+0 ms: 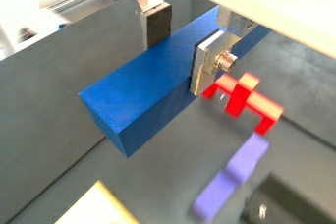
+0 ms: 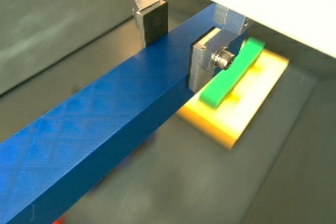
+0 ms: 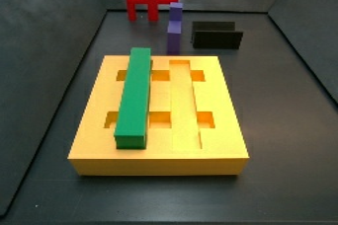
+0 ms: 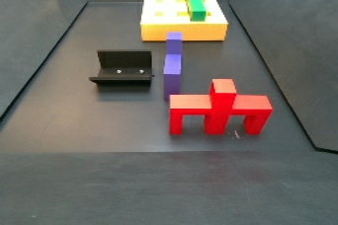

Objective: Pick up the blue object. Move up. Move to above the board. Insert the blue object.
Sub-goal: Move to above the board.

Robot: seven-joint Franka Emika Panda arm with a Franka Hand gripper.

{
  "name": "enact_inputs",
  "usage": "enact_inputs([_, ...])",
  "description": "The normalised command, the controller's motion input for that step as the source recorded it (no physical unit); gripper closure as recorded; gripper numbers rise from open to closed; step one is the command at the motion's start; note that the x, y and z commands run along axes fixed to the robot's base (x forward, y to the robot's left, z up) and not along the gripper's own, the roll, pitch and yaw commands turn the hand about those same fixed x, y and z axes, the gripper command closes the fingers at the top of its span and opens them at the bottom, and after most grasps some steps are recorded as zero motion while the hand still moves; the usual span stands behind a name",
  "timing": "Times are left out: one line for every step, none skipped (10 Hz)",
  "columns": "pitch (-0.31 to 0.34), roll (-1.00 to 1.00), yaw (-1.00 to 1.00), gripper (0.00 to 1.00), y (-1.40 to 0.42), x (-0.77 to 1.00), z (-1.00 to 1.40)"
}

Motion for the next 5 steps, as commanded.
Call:
enact_inputs([0.276, 0.12, 0.08, 1.0, -1.4, 0.45, 0.23])
enact_inputs([0.265, 0.06, 0.06, 1.0, -1.4, 0.49, 0.24])
enact_inputs([0.22, 0.02, 0.02, 1.0, -1.4, 0.51, 0.24])
enact_inputs([0.194, 0.01, 0.02, 1.0, -1.4, 0.52, 0.25])
enact_inputs([0.15, 0.01, 0.01, 1.0, -1.4, 0.57, 0.26])
